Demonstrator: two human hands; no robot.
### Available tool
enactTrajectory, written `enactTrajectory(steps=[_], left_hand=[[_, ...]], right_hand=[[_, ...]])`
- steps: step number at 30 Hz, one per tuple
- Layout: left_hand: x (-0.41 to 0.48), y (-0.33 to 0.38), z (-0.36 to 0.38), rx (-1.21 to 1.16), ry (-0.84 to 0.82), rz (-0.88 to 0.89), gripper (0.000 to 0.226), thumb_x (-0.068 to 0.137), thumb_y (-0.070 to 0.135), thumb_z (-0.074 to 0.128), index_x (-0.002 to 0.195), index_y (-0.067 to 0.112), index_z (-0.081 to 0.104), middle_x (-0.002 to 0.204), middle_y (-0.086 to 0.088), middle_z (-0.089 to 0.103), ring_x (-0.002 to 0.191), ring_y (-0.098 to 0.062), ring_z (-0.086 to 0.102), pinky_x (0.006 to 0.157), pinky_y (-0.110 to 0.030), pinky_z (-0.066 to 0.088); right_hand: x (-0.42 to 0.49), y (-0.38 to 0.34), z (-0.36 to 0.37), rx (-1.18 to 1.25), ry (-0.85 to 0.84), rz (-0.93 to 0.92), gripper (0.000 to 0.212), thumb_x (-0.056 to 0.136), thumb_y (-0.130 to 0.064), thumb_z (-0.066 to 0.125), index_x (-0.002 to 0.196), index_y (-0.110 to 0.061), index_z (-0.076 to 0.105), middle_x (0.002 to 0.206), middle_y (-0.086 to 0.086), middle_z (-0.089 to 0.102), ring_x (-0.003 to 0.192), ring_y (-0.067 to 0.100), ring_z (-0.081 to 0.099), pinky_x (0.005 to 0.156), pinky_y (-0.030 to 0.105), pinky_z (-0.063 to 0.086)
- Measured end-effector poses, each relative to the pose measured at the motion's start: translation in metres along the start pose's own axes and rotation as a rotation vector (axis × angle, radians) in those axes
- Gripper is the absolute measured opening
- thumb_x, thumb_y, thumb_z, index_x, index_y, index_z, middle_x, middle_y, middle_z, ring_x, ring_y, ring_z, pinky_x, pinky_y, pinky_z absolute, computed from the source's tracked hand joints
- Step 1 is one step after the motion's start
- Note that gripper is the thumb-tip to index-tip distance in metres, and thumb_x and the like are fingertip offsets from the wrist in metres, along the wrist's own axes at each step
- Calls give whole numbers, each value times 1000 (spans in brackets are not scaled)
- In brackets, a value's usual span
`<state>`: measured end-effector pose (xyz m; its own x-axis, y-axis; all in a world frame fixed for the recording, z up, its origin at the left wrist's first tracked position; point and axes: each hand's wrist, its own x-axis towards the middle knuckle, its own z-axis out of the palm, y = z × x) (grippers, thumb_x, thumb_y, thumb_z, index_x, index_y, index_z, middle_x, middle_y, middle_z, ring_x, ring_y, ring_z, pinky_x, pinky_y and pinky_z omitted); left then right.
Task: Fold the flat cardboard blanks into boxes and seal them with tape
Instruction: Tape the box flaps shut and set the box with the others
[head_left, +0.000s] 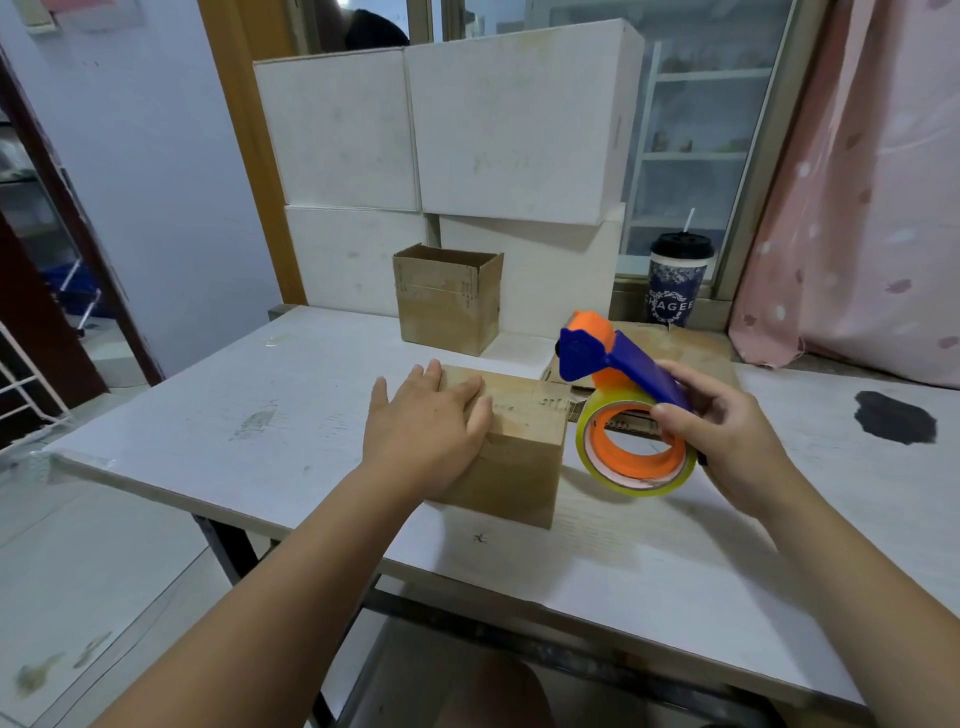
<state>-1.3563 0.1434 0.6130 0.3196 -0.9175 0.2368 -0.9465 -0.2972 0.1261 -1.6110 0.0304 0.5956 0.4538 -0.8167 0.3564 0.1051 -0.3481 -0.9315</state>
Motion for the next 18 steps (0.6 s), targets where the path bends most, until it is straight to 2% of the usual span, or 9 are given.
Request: enactTrajectory(steps=[2, 3, 5, 6, 8, 11, 14, 16, 18], left_hand=[[-1, 4, 4, 32, 56, 24, 50, 98, 39, 16, 144, 34, 33, 158, -3, 16, 146, -18, 8, 115, -46, -2], [-1, 4, 5, 36, 84, 65, 49, 98, 36, 17, 144, 30, 35, 158, -1, 14, 145, -17, 9, 116, -41, 1], [1, 2, 6, 3, 108, 140, 48, 99, 29, 20, 144, 23, 37, 158, 3, 17, 141, -15, 22, 114, -30, 13], [2, 0, 5, -19, 105, 148, 48, 100, 27, 21, 144, 21, 37, 157, 4, 21, 139, -14, 27, 111, -27, 18], [3, -2, 5, -43, 95, 152, 48, 100, 29, 21, 145, 23, 34, 155, 4, 26, 139, -13, 28, 109, -26, 21], [1, -3, 5, -34, 65, 188, 54, 97, 51, 9, 146, 38, 27, 155, 2, 26, 140, -16, 26, 110, -32, 23], [-1, -3, 4, 23, 33, 209, 76, 79, 75, -7, 143, 48, 26, 155, 1, 25, 138, -21, 28, 108, -36, 28], [0, -3, 4, 51, 36, 207, 84, 73, 81, -10, 143, 49, 26, 155, 2, 24, 137, -21, 29, 107, -36, 29], [1, -3, 5, 58, 48, 210, 86, 72, 82, -10, 143, 49, 26, 155, 3, 25, 137, -20, 30, 106, -35, 29]], right_hand=[[2, -7, -3, -66, -20, 3, 58, 59, -38, 81, 113, -36, 60, 98, -16, 71, 88, 5, 66, 68, 17, 53], [3, -10, -5, -107, -34, 0, 59, 60, -35, 86, 113, -38, 60, 98, -18, 70, 87, 3, 66, 65, 16, 53], [4, -15, -7, -181, -77, 9, 55, 64, -33, 81, 112, -45, 57, 95, -25, 68, 80, 0, 65, 58, 17, 52], [4, -17, -8, -200, -103, 18, 56, 65, -34, 78, 113, -47, 55, 95, -26, 68, 76, -2, 64, 54, 16, 49], [3, -18, -8, -211, -138, 29, 64, 63, -33, 85, 117, -48, 52, 96, -21, 67, 73, -4, 62, 52, 11, 45], [0, -18, -7, -216, -155, 43, 68, 63, -34, 86, 119, -49, 51, 107, -18, 65, 84, -3, 64, 59, 11, 47], [-4, -16, -10, -258, -172, 54, 64, 62, -40, 81, 119, -52, 53, 108, -15, 66, 87, 3, 64, 62, 19, 49], [-7, -15, -15, -288, -192, 61, 61, 59, -48, 78, 115, -54, 56, 108, -15, 66, 90, 6, 64, 67, 26, 50], [-10, -16, -19, -305, -210, 59, 60, 57, -51, 77, 113, -56, 57, 107, -22, 65, 91, 2, 63, 69, 22, 52]])
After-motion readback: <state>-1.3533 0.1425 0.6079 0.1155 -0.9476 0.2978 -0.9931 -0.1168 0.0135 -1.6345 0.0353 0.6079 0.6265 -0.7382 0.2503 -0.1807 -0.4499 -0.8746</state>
